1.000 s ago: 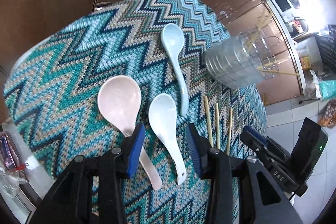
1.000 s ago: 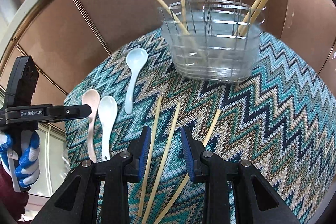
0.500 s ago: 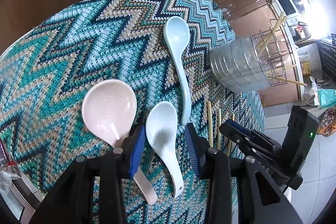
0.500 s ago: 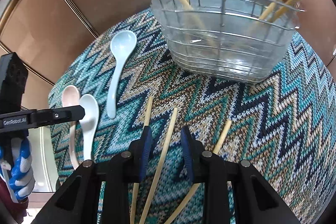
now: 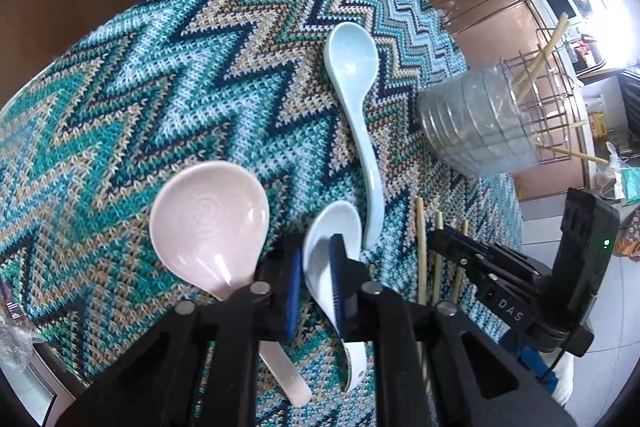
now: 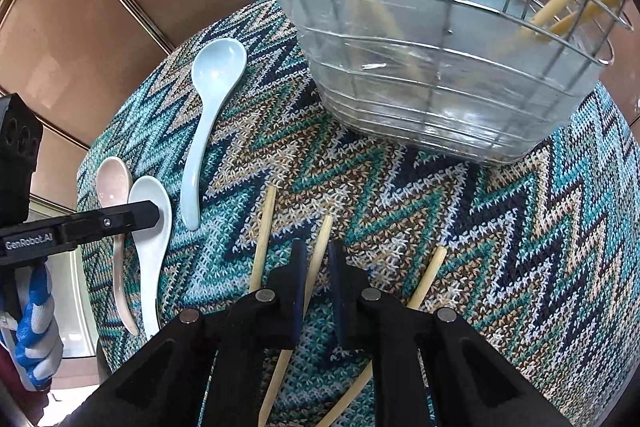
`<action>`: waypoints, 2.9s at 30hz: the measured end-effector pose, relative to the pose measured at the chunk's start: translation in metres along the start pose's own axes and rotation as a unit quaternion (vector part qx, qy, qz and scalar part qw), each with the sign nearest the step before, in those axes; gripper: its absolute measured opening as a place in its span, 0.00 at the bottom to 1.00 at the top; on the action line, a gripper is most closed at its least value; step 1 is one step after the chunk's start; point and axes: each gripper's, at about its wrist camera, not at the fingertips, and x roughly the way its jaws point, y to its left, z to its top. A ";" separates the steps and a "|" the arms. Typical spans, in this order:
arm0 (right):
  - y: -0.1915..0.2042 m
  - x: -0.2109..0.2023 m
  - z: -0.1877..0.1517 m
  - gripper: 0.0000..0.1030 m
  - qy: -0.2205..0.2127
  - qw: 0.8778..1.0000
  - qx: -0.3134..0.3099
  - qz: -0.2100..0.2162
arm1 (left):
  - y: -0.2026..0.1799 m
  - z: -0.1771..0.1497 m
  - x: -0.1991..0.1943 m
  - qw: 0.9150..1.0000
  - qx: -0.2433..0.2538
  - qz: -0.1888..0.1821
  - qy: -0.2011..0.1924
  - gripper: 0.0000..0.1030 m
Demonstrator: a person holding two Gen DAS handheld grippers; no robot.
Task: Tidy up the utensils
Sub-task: 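Close the left tool on the white spoon handle while the right tool grasps a chopstick, then carry the white spoon into the wire basket with the left tool while the right tool carries its chopstick there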
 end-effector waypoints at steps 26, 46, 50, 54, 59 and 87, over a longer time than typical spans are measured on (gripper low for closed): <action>0.057 -0.167 -0.102 0.06 -0.219 0.976 -0.003 -0.021 | -0.047 -0.068 -0.110 0.984 0.079 0.008 -0.158 0.05; 0.102 -0.244 -0.153 0.06 -0.314 0.948 -0.034 -0.046 | -0.061 -0.125 -0.187 0.958 0.089 -0.017 -0.274 0.05; 0.101 -0.254 -0.145 0.06 -0.327 0.943 -0.032 -0.049 | -0.062 -0.120 -0.194 0.953 0.086 -0.026 -0.291 0.05; 0.097 -0.263 -0.136 0.06 -0.341 0.938 -0.030 -0.045 | -0.064 -0.108 -0.197 0.951 0.081 -0.037 -0.297 0.05; 0.091 -0.278 -0.122 0.06 -0.360 0.931 -0.032 -0.040 | -0.070 -0.092 -0.200 0.949 0.076 -0.051 -0.302 0.05; 0.017 -0.289 0.009 0.06 -0.465 0.881 -0.043 -0.075 | -0.206 0.028 -0.160 0.890 0.171 -0.023 -0.422 0.05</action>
